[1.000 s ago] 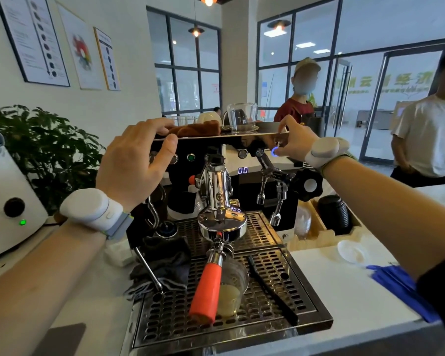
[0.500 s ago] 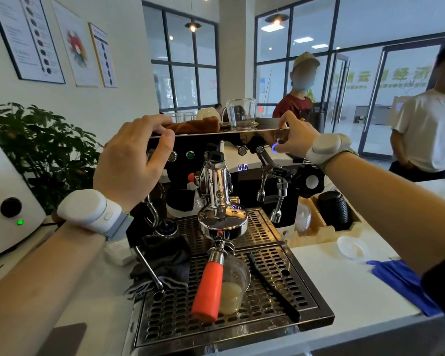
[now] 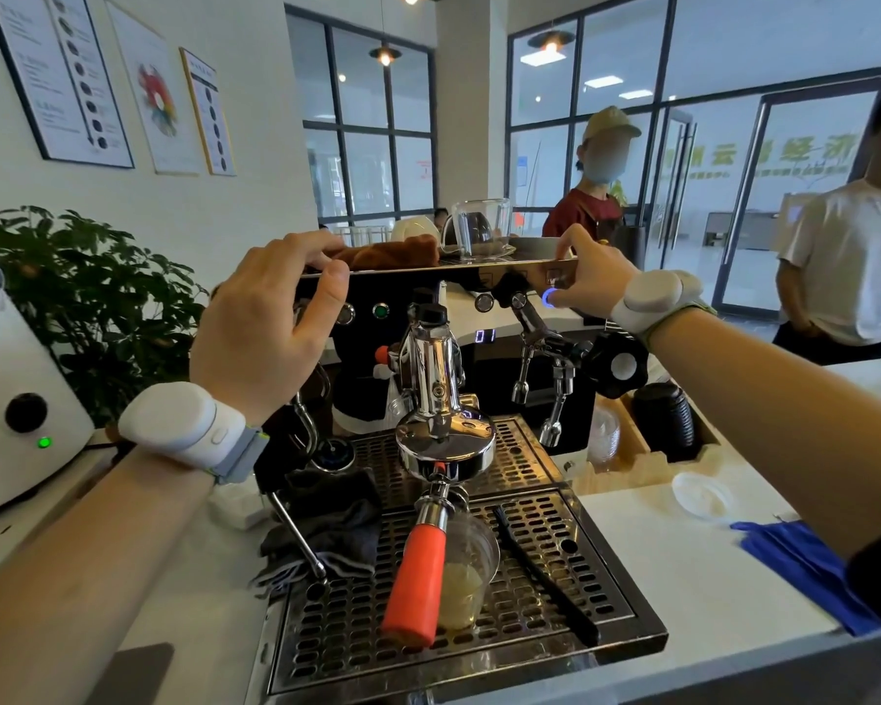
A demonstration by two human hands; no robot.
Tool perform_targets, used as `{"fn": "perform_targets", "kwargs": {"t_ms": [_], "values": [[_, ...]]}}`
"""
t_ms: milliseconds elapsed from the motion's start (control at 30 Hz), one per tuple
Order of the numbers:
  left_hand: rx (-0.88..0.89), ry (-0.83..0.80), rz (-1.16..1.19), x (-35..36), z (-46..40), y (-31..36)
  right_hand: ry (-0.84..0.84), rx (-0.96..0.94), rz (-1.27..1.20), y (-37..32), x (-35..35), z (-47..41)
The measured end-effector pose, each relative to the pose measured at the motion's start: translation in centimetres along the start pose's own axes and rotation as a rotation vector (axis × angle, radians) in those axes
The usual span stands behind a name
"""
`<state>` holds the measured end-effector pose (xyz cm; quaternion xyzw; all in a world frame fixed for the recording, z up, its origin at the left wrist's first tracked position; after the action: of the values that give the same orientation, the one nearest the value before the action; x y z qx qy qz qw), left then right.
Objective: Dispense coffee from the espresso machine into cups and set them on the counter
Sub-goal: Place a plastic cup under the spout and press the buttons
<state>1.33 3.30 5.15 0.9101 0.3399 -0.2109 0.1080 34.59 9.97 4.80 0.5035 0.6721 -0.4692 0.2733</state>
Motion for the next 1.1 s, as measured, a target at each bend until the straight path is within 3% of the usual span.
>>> {"fn": "perform_targets", "kwargs": {"t_ms": [1100], "values": [[0.005,-0.008,-0.02,0.23,0.04,-0.15,-0.021,-0.007,0.043,-0.2,-0.07,0.0]]}}
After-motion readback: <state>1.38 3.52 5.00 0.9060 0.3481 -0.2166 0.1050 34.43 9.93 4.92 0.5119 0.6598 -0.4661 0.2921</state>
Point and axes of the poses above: each hand's wrist, its own z-axis away from the middle knuckle, its own x-axis out of the palm, y = z × x, the point moved 5 cm from there along -z, towards the middle knuckle, and after that the axes turned 5 degrees about -y, right-handed, at the moved point
